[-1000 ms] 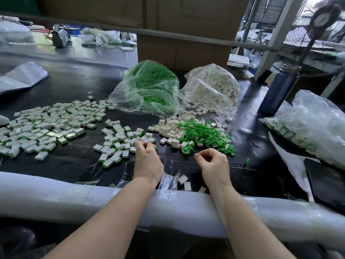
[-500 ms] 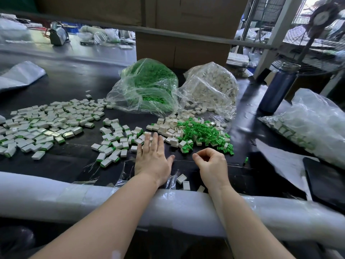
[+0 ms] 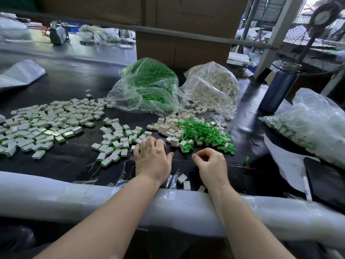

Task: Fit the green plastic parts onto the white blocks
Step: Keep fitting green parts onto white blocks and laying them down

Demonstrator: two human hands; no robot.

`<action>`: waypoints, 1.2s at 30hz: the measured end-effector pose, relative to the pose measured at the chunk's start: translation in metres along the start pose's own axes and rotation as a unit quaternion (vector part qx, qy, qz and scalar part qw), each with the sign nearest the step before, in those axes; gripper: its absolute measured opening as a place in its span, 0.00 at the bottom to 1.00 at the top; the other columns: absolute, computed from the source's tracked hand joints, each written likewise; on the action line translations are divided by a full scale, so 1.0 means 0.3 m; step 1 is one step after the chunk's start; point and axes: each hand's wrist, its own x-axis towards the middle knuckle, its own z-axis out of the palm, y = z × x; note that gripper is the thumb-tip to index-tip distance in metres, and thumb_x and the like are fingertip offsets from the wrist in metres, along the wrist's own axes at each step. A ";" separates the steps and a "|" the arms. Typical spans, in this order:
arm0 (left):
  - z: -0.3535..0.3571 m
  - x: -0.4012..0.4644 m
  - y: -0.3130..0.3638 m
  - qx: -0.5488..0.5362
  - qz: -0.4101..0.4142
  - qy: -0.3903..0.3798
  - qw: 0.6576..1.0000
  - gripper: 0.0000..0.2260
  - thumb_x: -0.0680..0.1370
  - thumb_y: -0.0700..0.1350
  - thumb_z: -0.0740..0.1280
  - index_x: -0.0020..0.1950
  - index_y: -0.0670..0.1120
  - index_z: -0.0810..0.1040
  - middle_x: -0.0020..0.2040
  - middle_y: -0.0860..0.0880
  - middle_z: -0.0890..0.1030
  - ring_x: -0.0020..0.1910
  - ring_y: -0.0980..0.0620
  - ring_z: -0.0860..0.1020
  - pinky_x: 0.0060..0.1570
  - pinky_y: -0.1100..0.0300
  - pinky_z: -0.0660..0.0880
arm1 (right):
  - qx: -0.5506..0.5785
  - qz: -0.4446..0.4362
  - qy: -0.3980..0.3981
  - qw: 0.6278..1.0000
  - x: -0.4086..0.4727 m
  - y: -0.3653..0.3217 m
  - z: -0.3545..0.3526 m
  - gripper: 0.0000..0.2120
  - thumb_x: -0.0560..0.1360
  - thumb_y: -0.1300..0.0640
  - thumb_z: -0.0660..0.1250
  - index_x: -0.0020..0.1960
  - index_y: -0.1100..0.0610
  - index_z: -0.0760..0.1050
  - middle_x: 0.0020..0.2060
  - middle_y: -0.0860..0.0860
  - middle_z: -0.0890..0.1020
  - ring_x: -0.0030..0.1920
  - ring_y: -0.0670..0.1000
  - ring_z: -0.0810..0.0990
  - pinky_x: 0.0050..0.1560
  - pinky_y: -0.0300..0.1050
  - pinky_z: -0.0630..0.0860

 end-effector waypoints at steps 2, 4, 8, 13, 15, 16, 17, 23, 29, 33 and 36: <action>0.008 0.006 -0.002 0.009 -0.006 -0.030 0.999 0.21 0.79 0.55 0.57 0.69 0.50 0.62 0.70 0.47 0.59 0.71 0.47 0.56 0.72 0.48 0.47 | -0.002 -0.001 0.004 1.000 0.000 0.000 0.001 0.04 0.73 0.58 0.69 0.39 0.55 0.78 0.36 0.50 0.80 0.41 0.50 0.77 0.43 0.42 0.73; 0.018 0.013 -0.003 0.025 -0.003 -0.080 0.996 0.25 0.81 0.54 0.53 0.75 0.51 0.51 0.76 0.48 0.49 0.75 0.47 0.45 0.72 0.47 0.39 | -0.023 -0.013 0.007 1.000 -0.001 0.000 0.003 0.02 0.74 0.60 0.68 0.44 0.55 0.79 0.42 0.51 0.80 0.45 0.50 0.77 0.46 0.41 0.71; 0.026 0.017 -0.005 0.039 0.034 -0.106 0.993 0.21 0.82 0.51 0.48 0.76 0.53 0.52 0.77 0.52 0.52 0.76 0.50 0.45 0.71 0.46 0.36 | -0.111 -0.076 -0.033 0.990 -0.002 -0.005 0.018 0.16 0.77 0.61 0.63 0.64 0.53 0.74 0.60 0.46 0.76 0.62 0.49 0.70 0.62 0.39 0.63; 0.011 0.002 -0.004 0.004 0.076 -0.009 0.997 0.16 0.82 0.48 0.53 0.67 0.57 0.70 0.66 0.57 0.72 0.65 0.53 0.64 0.64 0.53 0.52 | -0.219 -0.072 -0.106 0.967 0.004 -0.007 0.034 0.20 0.80 0.54 0.57 0.70 0.41 0.65 0.71 0.40 0.65 0.70 0.47 0.60 0.66 0.47 0.56; 0.008 0.002 -0.003 -0.010 0.095 -0.005 0.995 0.14 0.81 0.48 0.55 0.64 0.56 0.73 0.61 0.56 0.76 0.60 0.51 0.67 0.58 0.56 0.57 | -0.223 -0.079 -0.091 0.967 0.004 -0.008 0.035 0.19 0.79 0.54 0.59 0.69 0.42 0.67 0.70 0.41 0.68 0.69 0.48 0.63 0.65 0.47 0.58; 0.007 0.003 -0.002 -0.020 0.104 -0.011 0.994 0.14 0.81 0.48 0.56 0.63 0.55 0.75 0.59 0.54 0.77 0.59 0.50 0.68 0.57 0.56 0.59 | -0.218 -0.084 -0.077 0.969 0.004 -0.007 0.034 0.18 0.79 0.55 0.60 0.68 0.44 0.69 0.68 0.42 0.70 0.67 0.49 0.66 0.64 0.46 0.61; 0.006 0.003 -0.001 -0.034 0.111 -0.018 0.993 0.13 0.81 0.48 0.57 0.63 0.53 0.76 0.58 0.52 0.77 0.58 0.50 0.69 0.57 0.58 0.61 | -0.212 -0.086 -0.061 0.972 0.004 -0.006 0.033 0.16 0.78 0.55 0.61 0.66 0.46 0.72 0.65 0.44 0.73 0.64 0.49 0.68 0.62 0.46 0.63; 0.000 -0.012 0.006 -0.121 0.128 -0.051 0.983 0.15 0.79 0.46 0.62 0.66 0.48 0.73 0.58 0.48 0.75 0.58 0.50 0.71 0.59 0.61 0.66 | -0.198 -0.068 -0.012 0.978 0.002 0.000 0.031 0.09 0.76 0.57 0.64 0.56 0.53 0.77 0.55 0.49 0.78 0.57 0.51 0.71 0.54 0.43 0.66; -0.013 -0.016 0.011 -0.164 0.120 -0.086 0.975 0.13 0.77 0.43 0.66 0.61 0.45 0.77 0.55 0.48 0.73 0.54 0.50 0.73 0.59 0.60 0.68 | -0.238 -0.063 -0.031 0.969 0.003 -0.007 0.037 0.13 0.78 0.54 0.63 0.61 0.51 0.76 0.59 0.48 0.75 0.59 0.52 0.69 0.59 0.48 0.68; -0.023 -0.026 0.013 -0.203 0.121 -0.077 0.969 0.09 0.75 0.40 0.69 0.55 0.46 0.78 0.49 0.52 0.72 0.47 0.55 0.74 0.54 0.64 0.69 | -0.229 -0.059 -0.025 0.971 0.004 -0.004 0.037 0.09 0.77 0.55 0.64 0.55 0.53 0.77 0.56 0.49 0.75 0.57 0.53 0.70 0.56 0.47 0.69; -0.030 -0.030 0.014 -0.219 0.126 -0.072 0.965 0.08 0.73 0.39 0.70 0.51 0.46 0.78 0.46 0.51 0.76 0.45 0.55 0.74 0.51 0.64 0.70 | -0.172 -0.068 -0.003 0.983 0.004 -0.004 0.031 0.08 0.76 0.57 0.66 0.52 0.55 0.81 0.53 0.50 0.76 0.55 0.52 0.72 0.52 0.40 0.66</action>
